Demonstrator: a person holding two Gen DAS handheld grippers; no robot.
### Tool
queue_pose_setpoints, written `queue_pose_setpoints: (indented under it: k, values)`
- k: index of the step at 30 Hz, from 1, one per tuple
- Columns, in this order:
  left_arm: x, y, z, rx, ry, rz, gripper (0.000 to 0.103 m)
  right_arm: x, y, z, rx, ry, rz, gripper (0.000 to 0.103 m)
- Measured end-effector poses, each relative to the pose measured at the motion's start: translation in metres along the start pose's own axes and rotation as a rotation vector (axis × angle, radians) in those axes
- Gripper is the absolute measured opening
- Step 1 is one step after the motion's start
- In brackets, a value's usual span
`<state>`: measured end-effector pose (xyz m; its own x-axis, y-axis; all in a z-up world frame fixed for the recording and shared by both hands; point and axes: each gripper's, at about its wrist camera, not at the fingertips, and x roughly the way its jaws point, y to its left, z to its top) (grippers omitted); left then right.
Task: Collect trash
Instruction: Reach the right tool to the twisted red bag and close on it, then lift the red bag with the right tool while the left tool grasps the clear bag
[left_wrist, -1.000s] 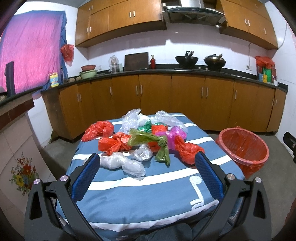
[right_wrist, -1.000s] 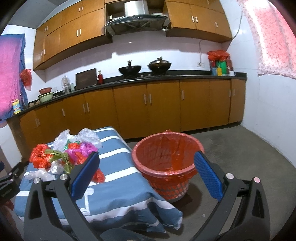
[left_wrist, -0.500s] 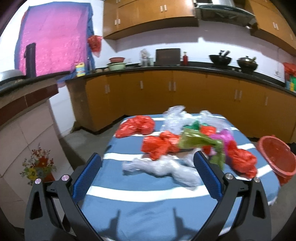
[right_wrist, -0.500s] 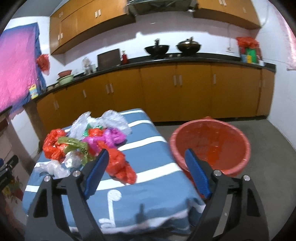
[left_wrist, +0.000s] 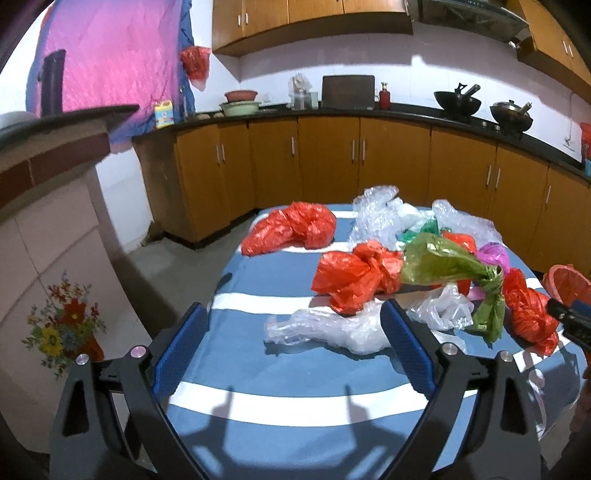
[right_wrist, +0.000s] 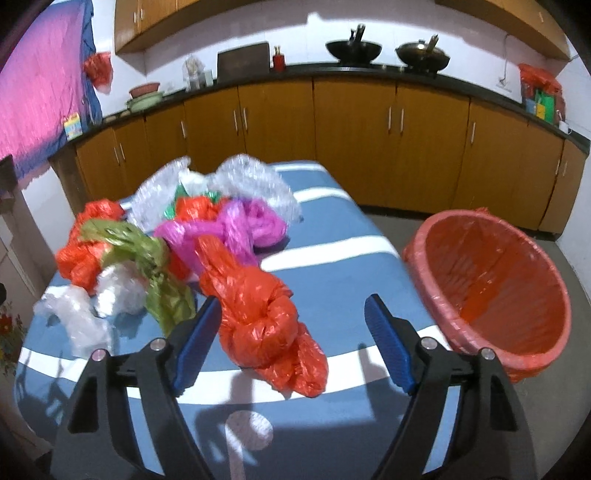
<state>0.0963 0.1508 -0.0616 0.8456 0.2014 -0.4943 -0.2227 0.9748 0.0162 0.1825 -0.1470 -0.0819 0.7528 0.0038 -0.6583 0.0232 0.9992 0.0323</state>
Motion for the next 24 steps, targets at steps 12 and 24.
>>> queue_pose_setpoints:
  k: [12,24]
  values:
    - [0.028,-0.024,-0.001,0.056,0.049,-0.066,0.084,0.022,0.006,0.003,0.007,0.017,0.088,0.032]
    - [0.049,-0.033,-0.003,0.099,0.111,-0.128,0.072,0.010,-0.012,-0.001,0.103,-0.022,0.042,0.029]
